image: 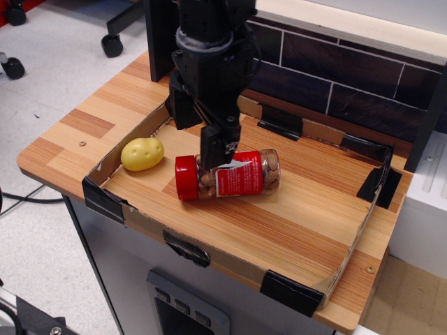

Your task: Upright basil bottle

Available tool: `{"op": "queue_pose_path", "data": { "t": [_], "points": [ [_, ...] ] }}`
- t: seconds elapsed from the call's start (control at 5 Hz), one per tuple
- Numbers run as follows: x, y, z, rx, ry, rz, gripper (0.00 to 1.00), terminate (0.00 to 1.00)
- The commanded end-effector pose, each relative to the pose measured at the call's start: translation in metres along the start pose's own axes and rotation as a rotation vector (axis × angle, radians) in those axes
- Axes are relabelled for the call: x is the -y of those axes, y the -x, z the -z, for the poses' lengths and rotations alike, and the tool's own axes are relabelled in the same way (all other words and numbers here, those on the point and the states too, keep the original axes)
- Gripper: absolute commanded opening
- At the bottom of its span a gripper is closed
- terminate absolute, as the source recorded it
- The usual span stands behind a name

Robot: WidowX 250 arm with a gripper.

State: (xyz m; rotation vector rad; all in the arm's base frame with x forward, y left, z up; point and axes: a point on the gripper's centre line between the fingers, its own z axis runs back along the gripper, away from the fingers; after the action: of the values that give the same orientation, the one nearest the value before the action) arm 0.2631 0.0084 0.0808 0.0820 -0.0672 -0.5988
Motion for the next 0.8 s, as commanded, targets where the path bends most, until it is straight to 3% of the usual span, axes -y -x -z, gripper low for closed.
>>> {"op": "queue_pose_path", "data": {
  "t": [0.0, 0.4, 0.6],
  "points": [
    [-0.018, 0.000, -0.005, 0.075, -0.057, 0.087, 1.00, 0.00],
    [-0.023, 0.003, 0.019, 0.081, -0.076, 0.032, 1.00, 0.00],
    [-0.022, 0.003, 0.032, 0.054, -0.098, 0.034, 1.00, 0.00]
  ]
}}
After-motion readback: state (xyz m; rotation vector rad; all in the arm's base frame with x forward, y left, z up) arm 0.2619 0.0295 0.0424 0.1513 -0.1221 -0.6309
